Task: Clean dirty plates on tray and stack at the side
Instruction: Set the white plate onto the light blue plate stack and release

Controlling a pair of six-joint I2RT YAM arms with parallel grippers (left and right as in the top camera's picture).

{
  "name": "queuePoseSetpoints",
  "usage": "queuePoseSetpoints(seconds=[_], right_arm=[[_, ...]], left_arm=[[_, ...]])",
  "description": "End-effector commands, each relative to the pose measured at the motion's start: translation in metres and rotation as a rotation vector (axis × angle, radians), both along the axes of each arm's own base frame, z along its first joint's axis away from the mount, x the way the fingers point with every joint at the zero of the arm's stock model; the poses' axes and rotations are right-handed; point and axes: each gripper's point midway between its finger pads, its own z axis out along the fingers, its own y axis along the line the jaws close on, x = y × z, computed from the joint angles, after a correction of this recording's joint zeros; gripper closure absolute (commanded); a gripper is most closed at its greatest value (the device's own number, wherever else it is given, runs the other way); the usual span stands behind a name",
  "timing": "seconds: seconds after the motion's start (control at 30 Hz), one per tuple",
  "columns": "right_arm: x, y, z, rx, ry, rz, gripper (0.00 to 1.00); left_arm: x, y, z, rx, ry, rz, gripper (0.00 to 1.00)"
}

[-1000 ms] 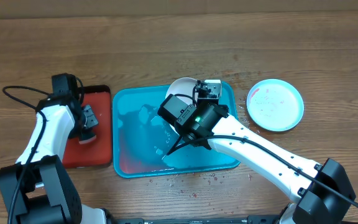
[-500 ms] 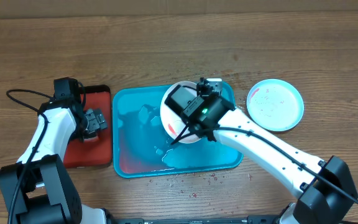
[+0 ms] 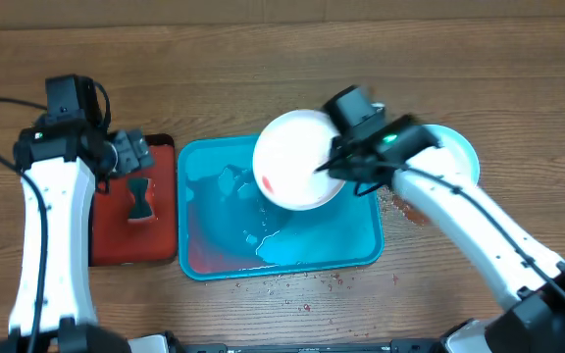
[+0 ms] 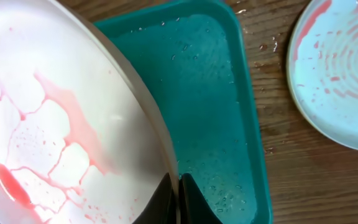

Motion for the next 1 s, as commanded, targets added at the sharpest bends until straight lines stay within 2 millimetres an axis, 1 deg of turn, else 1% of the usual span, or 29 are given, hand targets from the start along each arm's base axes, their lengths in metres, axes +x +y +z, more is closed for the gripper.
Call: queuePoseSetpoints(seconds=[0.0, 0.07, 0.1, 0.13, 0.17, 0.2, 0.23, 0.27, 0.33, 0.37, 0.4, 0.47, 0.57, 0.63, 0.7, 0.8, 0.87, 0.9, 0.93, 0.97], right_arm=[[0.01, -0.013, 0.024, 0.192, 0.01, 0.029, 0.96], [0.017, -0.034, 0.027, 0.267, 0.03, -0.009, 0.96], [0.022, -0.053, 0.028, 0.303, 0.038, -0.063, 0.96], [0.025, -0.068, 0.028, 0.318, 0.041, -0.105, 0.96], [0.029, -0.089, 0.028, 0.324, 0.035, -0.155, 0.96], [0.031, -0.104, 0.027, 0.323, 0.033, -0.196, 0.96], [0.033, -0.135, 0.027, 0.319, 0.025, -0.282, 0.96], [0.034, -0.162, 0.025, 0.294, 0.017, -0.355, 0.96], [0.03, -0.203, 0.018, 0.224, 0.012, -0.468, 0.96], [0.024, -0.223, 0.013, 0.197, 0.019, -0.536, 0.96], [0.018, -0.238, 0.007, 0.179, 0.031, -0.588, 0.96], [0.007, -0.258, -0.006, 0.169, 0.056, -0.652, 0.96], [-0.004, -0.272, -0.024, 0.172, 0.082, -0.704, 0.96], [-0.011, -0.275, -0.045, 0.175, 0.1, -0.723, 0.96], [-0.013, -0.274, -0.056, 0.176, 0.104, -0.723, 0.96], [-0.017, -0.266, -0.075, 0.174, 0.12, -0.706, 0.96], [-0.019, -0.26, -0.089, 0.173, 0.131, -0.691, 0.94], [-0.021, -0.257, -0.096, 0.173, 0.136, -0.684, 0.88], [-0.022, -0.256, -0.098, 0.173, 0.139, -0.681, 0.85], [-0.023, -0.254, -0.102, 0.174, 0.146, -0.677, 0.76]], left_arm=[[0.01, -0.044, 0.041, -0.108, -0.151, -0.118, 0.0], [0.009, -0.056, 0.048, -0.118, -0.173, -0.135, 0.0], [0.009, -0.062, 0.048, -0.121, -0.173, -0.149, 0.0], [0.009, -0.066, 0.047, -0.124, -0.17, -0.157, 0.0], [0.009, -0.07, 0.046, -0.126, -0.164, -0.168, 0.0], [0.009, -0.073, 0.045, -0.127, -0.158, -0.177, 0.0], [0.009, -0.077, 0.044, -0.128, -0.153, -0.189, 0.0], [0.01, -0.081, 0.042, -0.13, -0.148, -0.2, 0.0], [0.011, -0.084, 0.04, -0.131, -0.139, -0.207, 0.0], [0.011, -0.085, 0.038, -0.132, -0.135, -0.209, 0.0], [0.011, -0.085, 0.037, -0.132, -0.132, -0.209, 0.0], [0.012, -0.085, 0.035, -0.132, -0.127, -0.209, 0.0], [0.012, -0.085, 0.034, -0.133, -0.123, -0.208, 0.0], [0.013, -0.085, 0.034, -0.132, -0.122, -0.208, 0.0], [0.013, -0.084, 0.033, -0.129, -0.121, -0.207, 0.0], [0.013, -0.084, 0.034, -0.128, -0.123, -0.207, 0.0], [0.013, -0.079, 0.034, -0.104, -0.123, -0.195, 0.0], [0.013, -0.074, 0.034, -0.075, -0.12, -0.181, 0.0], [0.013, -0.071, 0.035, -0.061, -0.12, -0.175, 0.0], [0.012, -0.068, 0.036, -0.043, -0.117, -0.166, 0.0]])
